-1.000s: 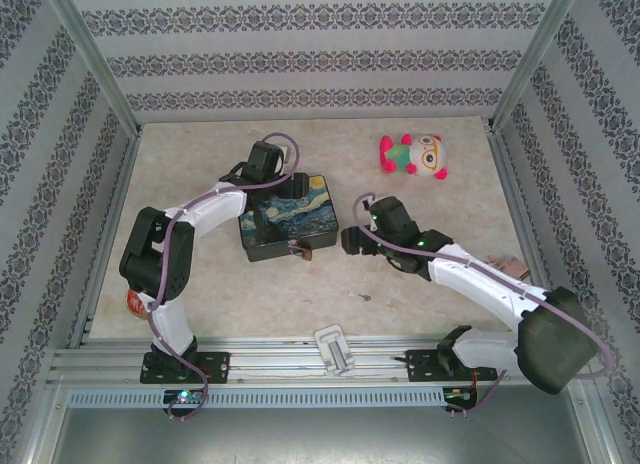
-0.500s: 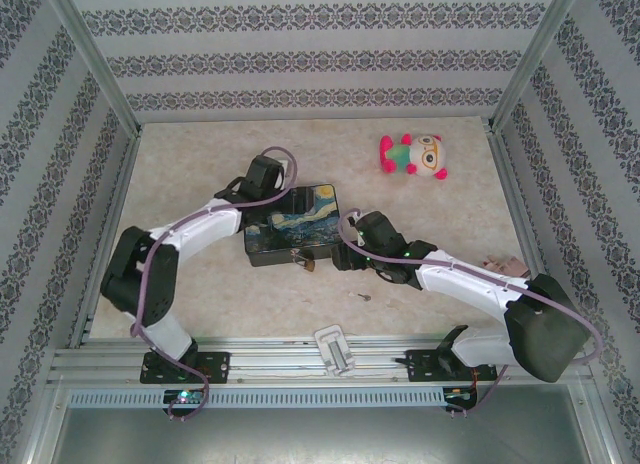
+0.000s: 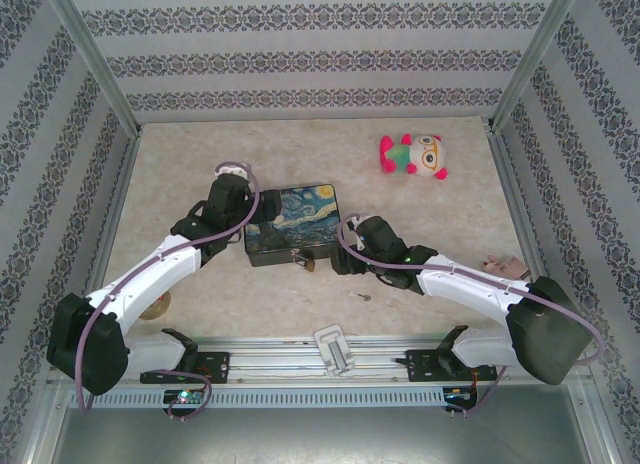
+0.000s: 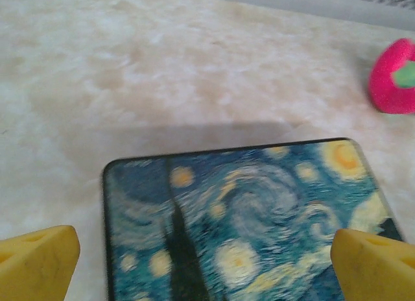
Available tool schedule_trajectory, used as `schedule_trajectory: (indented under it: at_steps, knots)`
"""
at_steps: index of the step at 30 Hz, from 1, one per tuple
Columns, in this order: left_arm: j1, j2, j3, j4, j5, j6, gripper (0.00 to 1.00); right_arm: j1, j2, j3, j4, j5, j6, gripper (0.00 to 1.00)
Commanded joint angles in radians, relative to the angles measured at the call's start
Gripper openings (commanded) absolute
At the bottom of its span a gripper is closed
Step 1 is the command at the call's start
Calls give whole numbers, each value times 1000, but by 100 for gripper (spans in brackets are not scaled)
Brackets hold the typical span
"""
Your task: Unlock a padlock with a key
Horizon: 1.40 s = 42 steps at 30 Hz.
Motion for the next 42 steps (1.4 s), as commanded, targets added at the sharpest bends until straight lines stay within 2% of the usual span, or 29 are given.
schedule_trajectory:
  at_steps: [1,10,11,12,24,31,36,39,42]
  knots:
    - [22,-36,-57,-16,-87,-69,99,9,25,17,23,-22,-30,79]
    - [36,-38,-134,86,-8,-149,99,22,151,82,59,-61,-56,84]
    - [37,-30,-137,92,1,-154,99,23,166,88,66,-64,-58,86]
    - [37,-23,-139,96,5,-160,99,25,176,93,68,-67,-59,98]
    - [55,49,-155,149,44,-212,99,33,258,135,124,-107,-83,98]
    - [55,93,-169,208,129,-251,99,52,235,97,105,-31,18,98]
    - [55,156,-183,288,246,-313,87,51,194,91,8,70,89,98]
    - [49,190,-192,326,297,-358,84,56,157,72,-11,89,120,98]
    - [40,199,-210,358,301,-390,83,64,121,55,-45,106,147,98]
